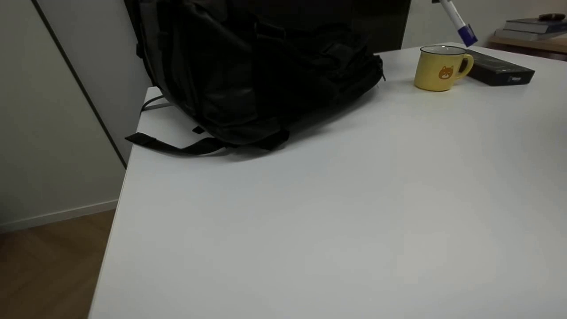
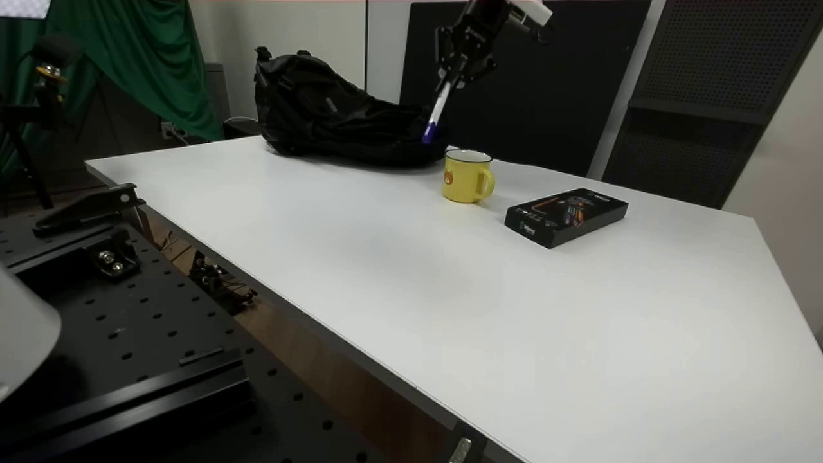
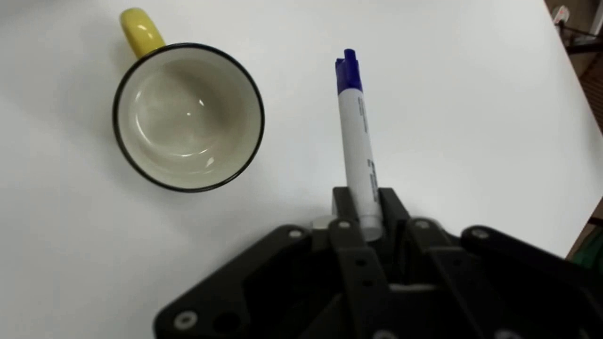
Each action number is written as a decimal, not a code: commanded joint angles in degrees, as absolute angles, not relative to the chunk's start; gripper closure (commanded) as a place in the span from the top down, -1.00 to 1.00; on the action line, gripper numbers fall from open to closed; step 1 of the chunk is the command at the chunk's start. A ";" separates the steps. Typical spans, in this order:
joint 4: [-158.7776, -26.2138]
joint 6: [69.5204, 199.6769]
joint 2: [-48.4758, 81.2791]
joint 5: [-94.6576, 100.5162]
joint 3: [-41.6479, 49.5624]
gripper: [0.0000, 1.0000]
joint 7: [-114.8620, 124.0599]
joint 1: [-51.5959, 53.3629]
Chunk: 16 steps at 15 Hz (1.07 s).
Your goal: Take the marker from the yellow cup and put it on the table
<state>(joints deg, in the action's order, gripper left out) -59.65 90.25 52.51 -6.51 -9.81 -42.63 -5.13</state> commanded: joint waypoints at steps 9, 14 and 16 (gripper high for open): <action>-58.17 85.16 62.72 -4.64 -9.16 -0.13 -45.76 -1.16; -58.89 87.51 61.32 -4.85 -8.64 0.52 -45.26 -1.04; -59.87 92.81 60.32 -6.47 -8.64 0.80 -42.83 -1.28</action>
<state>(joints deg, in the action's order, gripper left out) -61.22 88.55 60.35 -5.51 -8.51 -45.92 -0.93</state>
